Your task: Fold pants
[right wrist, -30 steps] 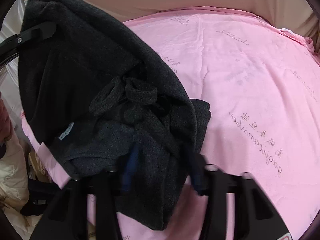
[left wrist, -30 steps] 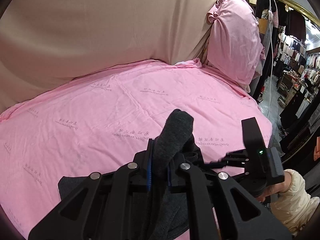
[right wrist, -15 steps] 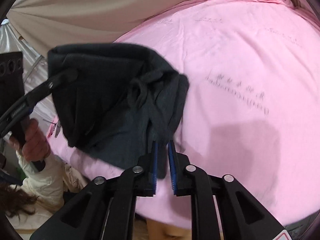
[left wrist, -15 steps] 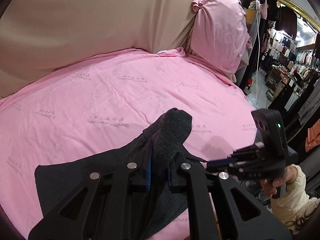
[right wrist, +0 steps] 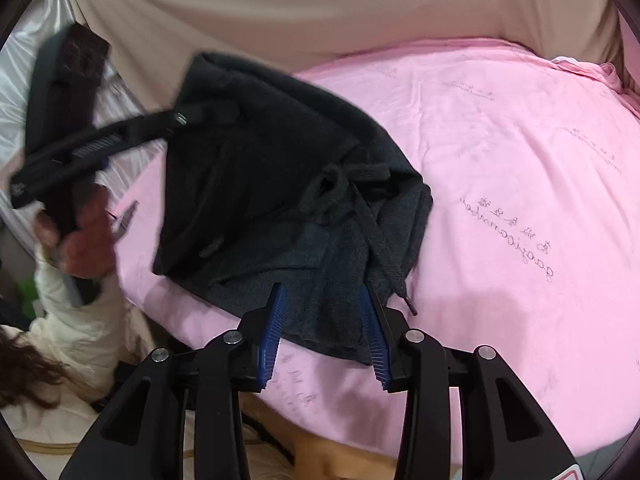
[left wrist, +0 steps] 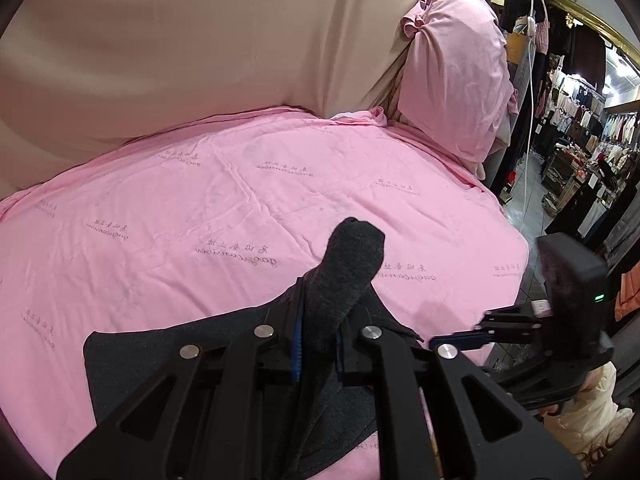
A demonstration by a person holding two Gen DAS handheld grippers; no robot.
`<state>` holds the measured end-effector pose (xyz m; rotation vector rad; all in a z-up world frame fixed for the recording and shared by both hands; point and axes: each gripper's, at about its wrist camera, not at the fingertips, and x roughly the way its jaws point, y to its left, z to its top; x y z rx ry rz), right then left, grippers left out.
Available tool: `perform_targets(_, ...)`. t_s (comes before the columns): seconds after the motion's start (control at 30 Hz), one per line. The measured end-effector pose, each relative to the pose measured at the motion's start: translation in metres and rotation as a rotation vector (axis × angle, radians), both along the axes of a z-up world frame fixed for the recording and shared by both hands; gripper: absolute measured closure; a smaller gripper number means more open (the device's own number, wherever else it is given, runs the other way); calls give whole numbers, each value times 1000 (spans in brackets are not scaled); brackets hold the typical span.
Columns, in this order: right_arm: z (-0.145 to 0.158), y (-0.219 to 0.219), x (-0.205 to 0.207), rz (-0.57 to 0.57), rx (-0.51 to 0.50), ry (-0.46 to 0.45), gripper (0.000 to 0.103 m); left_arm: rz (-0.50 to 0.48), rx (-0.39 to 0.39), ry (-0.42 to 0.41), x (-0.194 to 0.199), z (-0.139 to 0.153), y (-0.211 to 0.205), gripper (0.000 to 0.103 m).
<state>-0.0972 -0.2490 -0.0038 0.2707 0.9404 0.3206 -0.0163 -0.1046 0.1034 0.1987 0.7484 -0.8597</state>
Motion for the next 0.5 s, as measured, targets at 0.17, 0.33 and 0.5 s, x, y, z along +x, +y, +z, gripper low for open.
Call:
perform_targets(0.17,-4,2,13,33,103,24,91,14,6,-12,1,7,3,93)
perform_targets(0.33,44,-12,-23,68,227,-141,91,-45,-44,8,-20,23,6,91)
perform_targets(0.5,-53,-58,-23,-170,257,141,84,-196,119,181,-47,-50,-23,56)
